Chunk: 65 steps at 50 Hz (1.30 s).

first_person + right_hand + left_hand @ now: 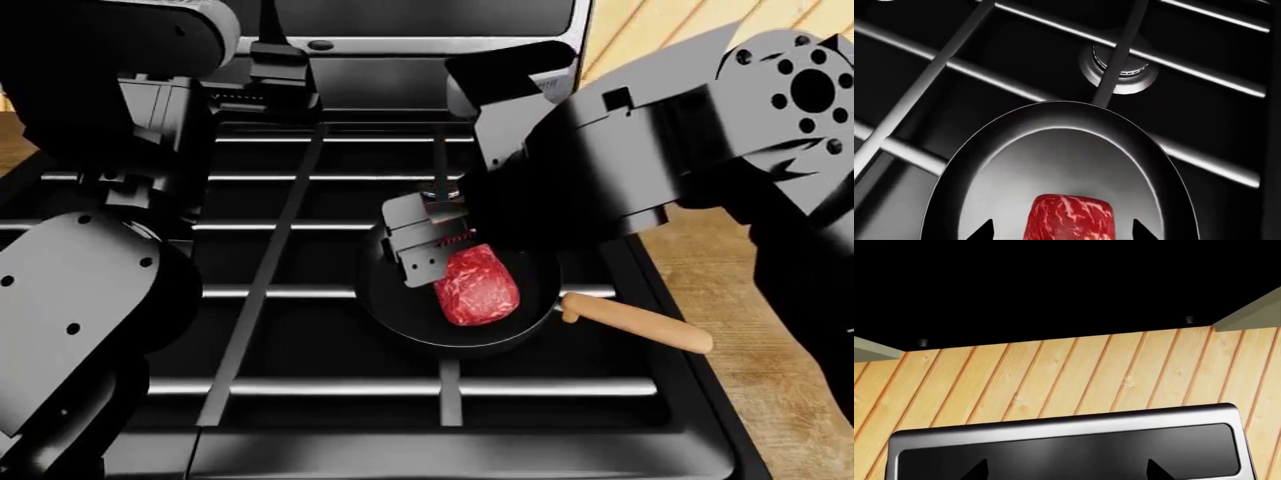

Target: Frozen meat rests on a plate on the counter. Retrieve the meat and place it in a pot on a burner. Then turn the burner on.

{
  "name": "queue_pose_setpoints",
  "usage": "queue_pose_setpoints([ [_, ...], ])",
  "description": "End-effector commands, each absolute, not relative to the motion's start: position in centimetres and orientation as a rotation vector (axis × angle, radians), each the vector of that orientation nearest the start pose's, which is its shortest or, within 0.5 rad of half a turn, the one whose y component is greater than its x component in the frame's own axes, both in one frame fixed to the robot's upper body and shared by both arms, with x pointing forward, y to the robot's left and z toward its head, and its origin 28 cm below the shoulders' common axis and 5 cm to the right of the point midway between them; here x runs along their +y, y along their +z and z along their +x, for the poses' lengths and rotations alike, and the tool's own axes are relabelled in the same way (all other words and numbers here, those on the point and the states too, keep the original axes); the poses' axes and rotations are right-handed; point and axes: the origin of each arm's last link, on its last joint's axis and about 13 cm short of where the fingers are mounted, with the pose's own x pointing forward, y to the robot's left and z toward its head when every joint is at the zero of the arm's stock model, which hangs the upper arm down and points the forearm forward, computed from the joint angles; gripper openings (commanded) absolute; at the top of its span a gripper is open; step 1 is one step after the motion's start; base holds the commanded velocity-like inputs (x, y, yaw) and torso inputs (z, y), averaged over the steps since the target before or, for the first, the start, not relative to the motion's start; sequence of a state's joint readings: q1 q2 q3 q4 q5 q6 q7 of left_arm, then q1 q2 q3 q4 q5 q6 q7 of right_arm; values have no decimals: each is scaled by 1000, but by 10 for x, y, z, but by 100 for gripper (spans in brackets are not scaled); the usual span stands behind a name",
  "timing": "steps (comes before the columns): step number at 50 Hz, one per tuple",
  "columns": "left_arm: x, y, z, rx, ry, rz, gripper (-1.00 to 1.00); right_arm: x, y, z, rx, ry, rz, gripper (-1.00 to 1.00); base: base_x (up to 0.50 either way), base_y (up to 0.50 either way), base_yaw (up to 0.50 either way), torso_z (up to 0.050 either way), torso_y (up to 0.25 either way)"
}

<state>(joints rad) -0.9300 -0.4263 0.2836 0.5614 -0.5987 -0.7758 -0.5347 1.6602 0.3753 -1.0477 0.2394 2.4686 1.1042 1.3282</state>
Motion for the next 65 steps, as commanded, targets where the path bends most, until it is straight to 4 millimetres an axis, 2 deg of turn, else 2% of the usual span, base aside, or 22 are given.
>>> queue_pose_setpoints([
  [1, 207, 289, 268, -539, -8, 84, 100, -33, 354, 262, 757, 351, -205, 100, 0, 0, 0, 0, 0],
  [5, 207, 290, 268, -541, -7, 86, 100, -34, 360, 253, 701, 334, -225, 100, 0, 0, 0, 0, 0],
  [10, 208, 290, 263, -535, -8, 94, 100, -36, 356, 241, 574, 301, -266, 100, 0, 0, 0, 0, 0],
  [17, 215, 287, 248, -512, 19, 125, 100, -43, 353, 219, 445, 271, -231, 100, 0, 0, 0, 0, 0],
  [23, 219, 277, 234, -472, 38, 128, 100, -44, 350, 206, 357, 277, -206, 100, 0, 0, 0, 0, 0],
  [37, 219, 275, 231, -466, 40, 127, 100, -44, 349, 204, 338, 281, -199, 100, 0, 0, 0, 0, 0],
  [41, 217, 276, 232, -508, 57, 142, 100, -47, 347, 204, 289, 224, -229, 100, 0, 0, 0, 0, 0],
  [51, 215, 265, 233, -555, 95, 142, 100, -51, 343, 199, 188, 131, -189, 100, 0, 0, 0, 0, 0],
  [65, 215, 259, 234, -553, 118, 137, 100, -50, 344, 202, 164, 147, -151, 100, -205, 0, 0, 0, 0],
])
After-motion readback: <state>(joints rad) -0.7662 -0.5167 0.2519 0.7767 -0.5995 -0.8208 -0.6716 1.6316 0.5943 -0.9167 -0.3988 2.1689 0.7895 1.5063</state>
